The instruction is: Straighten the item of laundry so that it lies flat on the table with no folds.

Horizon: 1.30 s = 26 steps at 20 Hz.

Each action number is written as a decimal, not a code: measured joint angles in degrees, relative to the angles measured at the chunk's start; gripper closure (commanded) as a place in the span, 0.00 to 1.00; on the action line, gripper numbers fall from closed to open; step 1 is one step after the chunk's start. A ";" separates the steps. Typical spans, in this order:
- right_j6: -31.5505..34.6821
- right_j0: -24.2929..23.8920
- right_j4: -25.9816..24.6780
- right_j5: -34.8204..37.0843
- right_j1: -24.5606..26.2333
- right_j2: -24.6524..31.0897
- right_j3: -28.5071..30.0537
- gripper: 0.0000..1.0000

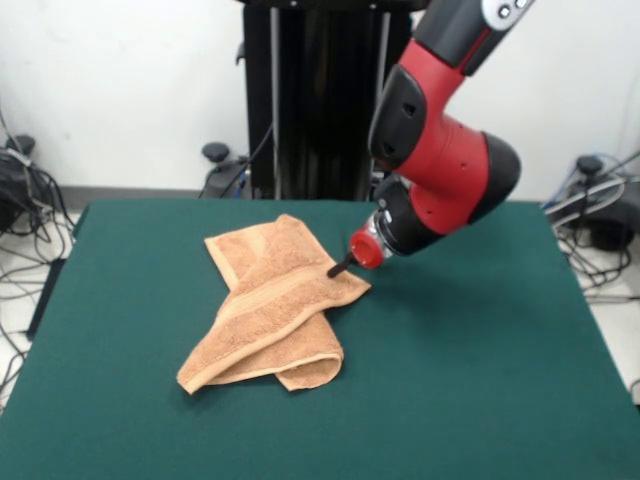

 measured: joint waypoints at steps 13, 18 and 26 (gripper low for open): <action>0.00 -0.54 -0.08 1.38 0.09 0.02 -0.71 0.00; 0.00 -0.73 -0.84 1.29 -0.27 0.33 -0.61 0.00; 0.01 -1.47 -6.75 1.16 -8.41 0.93 4.91 0.00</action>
